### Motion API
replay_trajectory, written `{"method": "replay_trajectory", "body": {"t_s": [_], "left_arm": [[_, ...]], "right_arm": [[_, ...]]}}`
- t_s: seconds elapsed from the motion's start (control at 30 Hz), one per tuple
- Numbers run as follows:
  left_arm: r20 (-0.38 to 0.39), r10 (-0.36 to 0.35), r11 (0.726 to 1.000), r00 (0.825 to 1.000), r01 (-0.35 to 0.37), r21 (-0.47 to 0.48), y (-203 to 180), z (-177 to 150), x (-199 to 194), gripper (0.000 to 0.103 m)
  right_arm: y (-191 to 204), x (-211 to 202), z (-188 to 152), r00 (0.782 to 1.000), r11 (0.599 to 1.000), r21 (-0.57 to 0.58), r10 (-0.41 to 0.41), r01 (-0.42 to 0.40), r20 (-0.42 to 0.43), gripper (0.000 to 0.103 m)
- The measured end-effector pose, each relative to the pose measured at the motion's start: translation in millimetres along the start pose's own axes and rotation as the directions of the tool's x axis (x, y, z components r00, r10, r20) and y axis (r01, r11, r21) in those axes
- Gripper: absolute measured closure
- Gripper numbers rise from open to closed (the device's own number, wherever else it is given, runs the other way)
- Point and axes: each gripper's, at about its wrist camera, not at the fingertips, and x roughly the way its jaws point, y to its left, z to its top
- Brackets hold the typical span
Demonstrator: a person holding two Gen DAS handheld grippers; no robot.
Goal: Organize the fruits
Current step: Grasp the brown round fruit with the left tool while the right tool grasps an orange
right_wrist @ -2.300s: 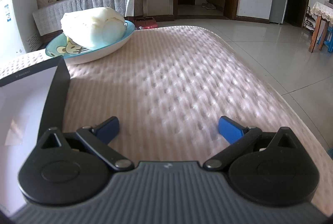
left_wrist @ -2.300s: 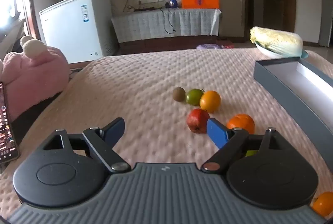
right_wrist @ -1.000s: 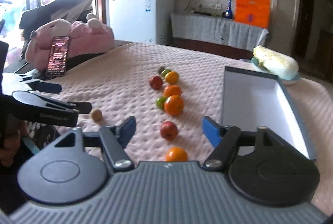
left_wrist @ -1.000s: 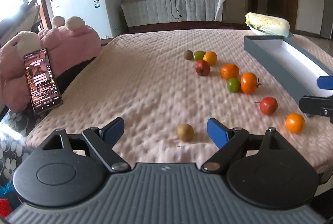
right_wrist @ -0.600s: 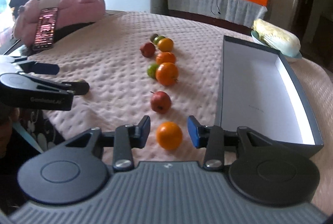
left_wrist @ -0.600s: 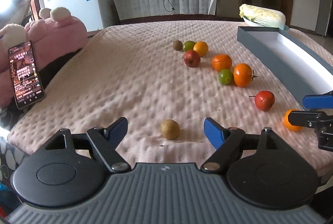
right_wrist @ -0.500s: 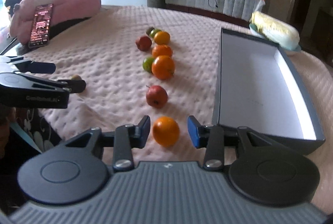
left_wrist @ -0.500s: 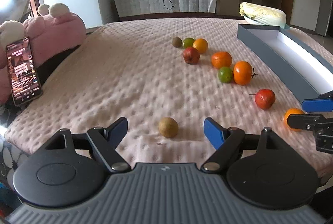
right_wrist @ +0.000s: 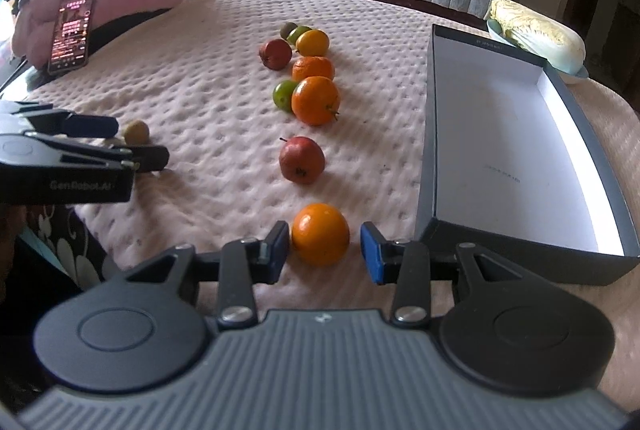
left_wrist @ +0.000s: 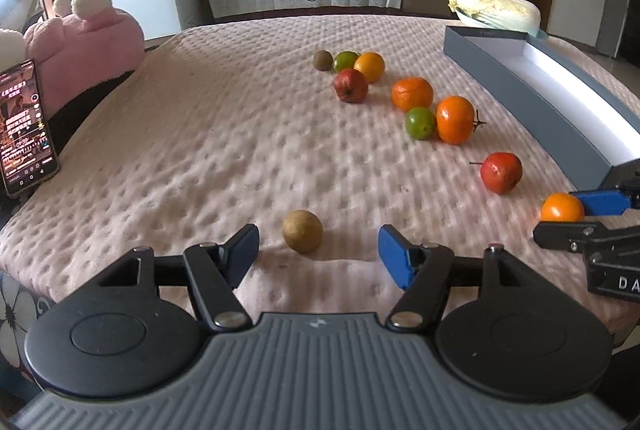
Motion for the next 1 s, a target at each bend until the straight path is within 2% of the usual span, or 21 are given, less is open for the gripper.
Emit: {"method": "replay_trajectory", "body": {"t_s": [0.1,0.13,0.4,0.6,1.0], "left_arm": [[-0.002,-0.005,1.000,1.000,0.005,-0.002,0.6,-0.9,0.4,0.032],[0.000,-0.012,1.000,1.000,0.012,-0.007,1.6,-0.8,0.0,0.032],[0.002,-0.030,0.999,1.000,0.030,-0.017,1.3,-0.5,0.6,0.034],[0.002,-0.030,0.999,1.000,0.030,0.029,-6.8,-1.1,0.9,0.034],[-0.012,-0.028,0.999,1.000,0.028,-0.041,7.9,-0.4,2.7,0.034]], "right_arm": [[-1.7,-0.2,0.3,1.000,1.000,0.012,0.014,-0.014,-0.003,0.062],[-2.2,-0.8,0.4,1.000,1.000,0.015,0.025,-0.025,-0.001,0.070],[-1.1,-0.7,0.2,1.000,1.000,0.007,0.023,-0.023,-0.003,0.070],[-0.9,0.4,0.4,1.000,1.000,0.000,0.017,-0.017,-0.001,0.069],[-0.3,0.3,1.6,1.000,1.000,-0.006,0.017,-0.018,-0.010,0.070]]}}
